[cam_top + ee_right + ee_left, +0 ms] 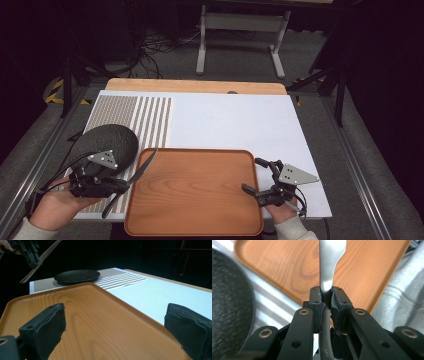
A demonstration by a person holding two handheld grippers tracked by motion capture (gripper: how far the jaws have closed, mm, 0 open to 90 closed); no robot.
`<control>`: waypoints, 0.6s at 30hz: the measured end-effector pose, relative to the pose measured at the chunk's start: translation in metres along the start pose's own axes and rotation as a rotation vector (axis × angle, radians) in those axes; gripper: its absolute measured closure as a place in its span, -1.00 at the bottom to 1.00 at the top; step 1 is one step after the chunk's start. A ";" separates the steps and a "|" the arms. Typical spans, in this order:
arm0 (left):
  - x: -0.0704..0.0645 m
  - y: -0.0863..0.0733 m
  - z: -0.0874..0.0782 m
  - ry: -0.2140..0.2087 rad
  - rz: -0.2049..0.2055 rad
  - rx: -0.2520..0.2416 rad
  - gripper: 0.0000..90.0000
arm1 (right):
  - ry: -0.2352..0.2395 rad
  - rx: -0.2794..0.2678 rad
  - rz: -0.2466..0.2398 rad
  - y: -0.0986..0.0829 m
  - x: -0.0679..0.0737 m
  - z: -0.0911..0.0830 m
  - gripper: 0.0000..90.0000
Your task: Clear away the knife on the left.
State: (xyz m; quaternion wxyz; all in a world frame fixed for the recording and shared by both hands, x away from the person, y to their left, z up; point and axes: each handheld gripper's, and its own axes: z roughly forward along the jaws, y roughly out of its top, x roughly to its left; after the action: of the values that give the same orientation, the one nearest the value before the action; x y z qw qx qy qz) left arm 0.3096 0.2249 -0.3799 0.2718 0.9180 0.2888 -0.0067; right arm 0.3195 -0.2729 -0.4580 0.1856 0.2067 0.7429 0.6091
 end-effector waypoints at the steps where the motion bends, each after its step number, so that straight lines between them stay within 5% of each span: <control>1: -0.001 0.001 0.002 -0.003 0.004 -0.002 0.78 | 0.000 0.000 0.001 0.000 0.000 0.000 -0.91; 18: -0.014 0.015 0.027 -0.061 0.014 -0.011 0.78 | 0.004 -0.001 -0.004 0.000 0.000 0.000 -0.91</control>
State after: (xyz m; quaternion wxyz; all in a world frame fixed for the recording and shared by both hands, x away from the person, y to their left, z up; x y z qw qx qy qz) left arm 0.3095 0.1940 -0.3932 0.2856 0.9179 0.2738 -0.0309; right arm 0.3193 -0.2732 -0.4578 0.1856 0.2041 0.7432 0.6095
